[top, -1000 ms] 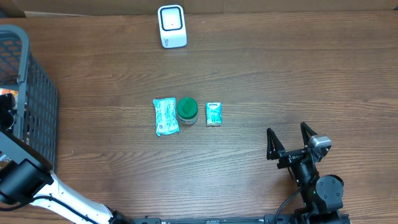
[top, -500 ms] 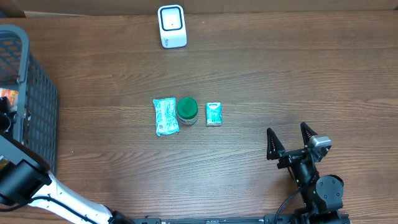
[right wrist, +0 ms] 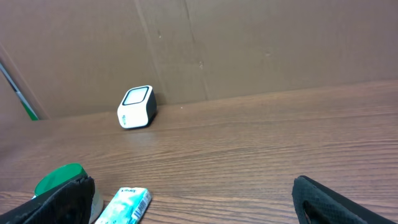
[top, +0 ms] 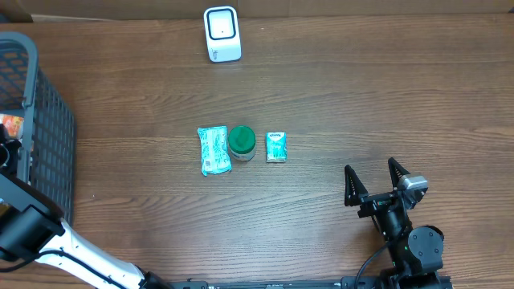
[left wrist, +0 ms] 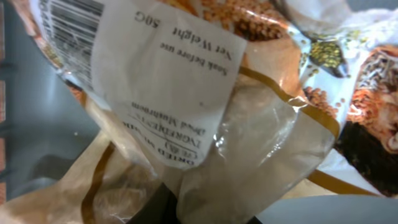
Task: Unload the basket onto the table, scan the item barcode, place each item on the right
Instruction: 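Lower the left gripper onto the dried mushroom bag and grasp it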
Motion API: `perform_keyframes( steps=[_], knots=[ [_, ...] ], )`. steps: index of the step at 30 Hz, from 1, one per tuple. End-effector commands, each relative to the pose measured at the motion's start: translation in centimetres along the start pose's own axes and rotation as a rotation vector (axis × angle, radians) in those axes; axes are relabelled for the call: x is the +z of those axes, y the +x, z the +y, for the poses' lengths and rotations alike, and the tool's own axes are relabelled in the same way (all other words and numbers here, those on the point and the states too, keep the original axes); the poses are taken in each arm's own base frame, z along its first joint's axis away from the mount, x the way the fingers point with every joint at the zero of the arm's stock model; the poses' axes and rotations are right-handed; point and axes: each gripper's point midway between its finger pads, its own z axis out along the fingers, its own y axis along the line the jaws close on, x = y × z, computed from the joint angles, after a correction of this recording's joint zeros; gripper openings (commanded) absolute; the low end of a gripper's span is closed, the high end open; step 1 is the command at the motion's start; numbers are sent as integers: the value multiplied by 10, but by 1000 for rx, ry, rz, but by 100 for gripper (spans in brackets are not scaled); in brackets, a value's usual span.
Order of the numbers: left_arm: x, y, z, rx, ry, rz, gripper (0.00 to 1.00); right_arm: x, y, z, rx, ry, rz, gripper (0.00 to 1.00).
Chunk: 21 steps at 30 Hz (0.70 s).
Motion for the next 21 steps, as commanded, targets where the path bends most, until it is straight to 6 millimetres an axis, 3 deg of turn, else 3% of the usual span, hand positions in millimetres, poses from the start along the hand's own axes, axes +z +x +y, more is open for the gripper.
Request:
perform_keyframes(
  steps=[1,5,12,21],
  knots=[
    [-34,-26,4,-103,8,-78,4,0,1,-3,-3,11,-8,100],
    [-88,-47,1,-150,31,-171,4,0,1,-3,-3,12,-9,100],
    [-196,-74,-31,-205,192,-410,4,0,1,-3,-3,11,-8,100],
    [-326,-57,-75,-179,360,-694,4,0,1,-3,-3,11,-9,100]
  ],
)
